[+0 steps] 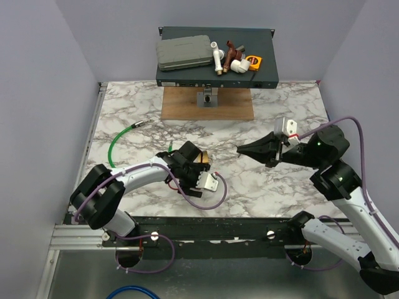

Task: Unlock with the key
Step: Pick up the lock from the center of the board.

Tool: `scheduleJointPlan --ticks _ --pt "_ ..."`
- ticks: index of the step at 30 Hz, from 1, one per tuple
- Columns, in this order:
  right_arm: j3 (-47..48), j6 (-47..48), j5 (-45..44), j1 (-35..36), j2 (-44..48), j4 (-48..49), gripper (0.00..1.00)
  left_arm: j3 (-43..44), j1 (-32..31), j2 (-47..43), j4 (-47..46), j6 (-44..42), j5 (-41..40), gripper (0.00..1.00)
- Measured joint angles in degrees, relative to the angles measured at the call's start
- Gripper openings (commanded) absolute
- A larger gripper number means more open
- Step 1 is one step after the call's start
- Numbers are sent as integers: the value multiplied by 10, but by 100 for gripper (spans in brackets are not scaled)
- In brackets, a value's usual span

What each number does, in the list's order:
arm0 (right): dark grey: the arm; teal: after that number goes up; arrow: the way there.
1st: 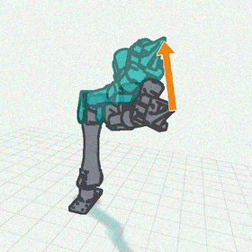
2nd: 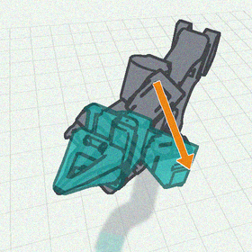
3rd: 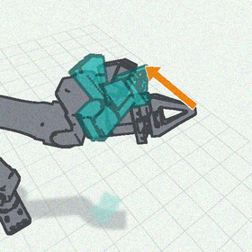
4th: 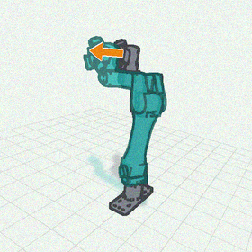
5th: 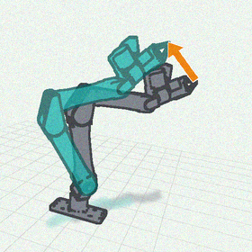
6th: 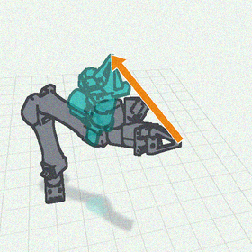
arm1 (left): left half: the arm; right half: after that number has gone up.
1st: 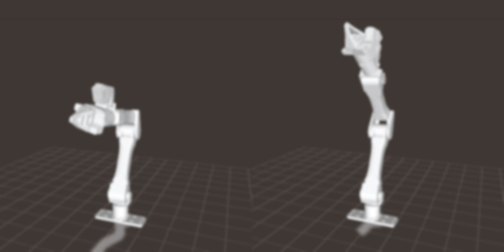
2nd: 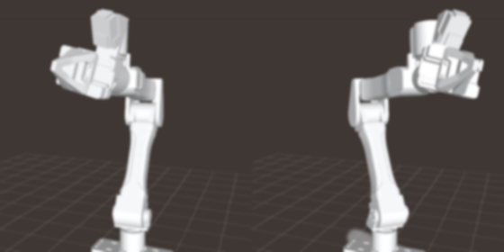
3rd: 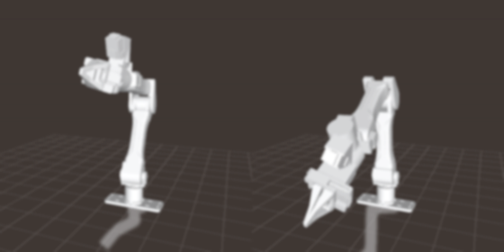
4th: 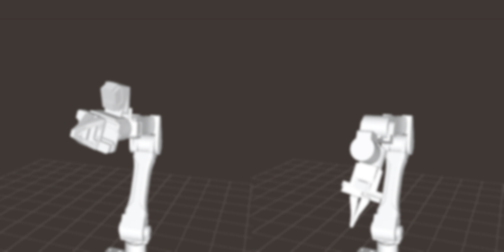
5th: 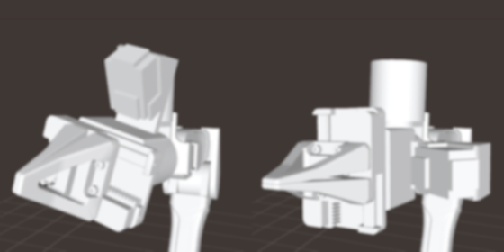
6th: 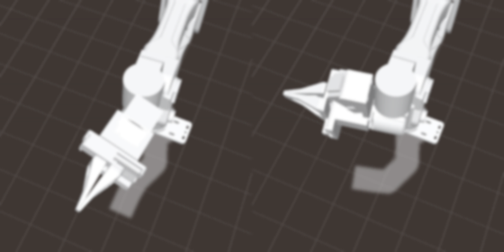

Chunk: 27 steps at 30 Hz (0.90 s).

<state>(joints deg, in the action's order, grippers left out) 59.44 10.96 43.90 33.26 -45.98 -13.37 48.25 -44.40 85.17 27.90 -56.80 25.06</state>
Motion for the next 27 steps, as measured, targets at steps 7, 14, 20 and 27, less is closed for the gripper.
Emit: scheduleJointPlan --ticks 7,14,20,27 --pt "35 -5 11 0 4 0 1 1 -6 39 -4 -12 -26 60" --pt "64 -14 25 0 0 0 1 -2 -10 42 -36 -11 -56 4" --pt "71 -23 31 0 0 0 1 -1 -12 42 -60 3 -89 0" --pt "80 -33 37 0 -9 3 1 67 -17 34 -12 10 -97 0"
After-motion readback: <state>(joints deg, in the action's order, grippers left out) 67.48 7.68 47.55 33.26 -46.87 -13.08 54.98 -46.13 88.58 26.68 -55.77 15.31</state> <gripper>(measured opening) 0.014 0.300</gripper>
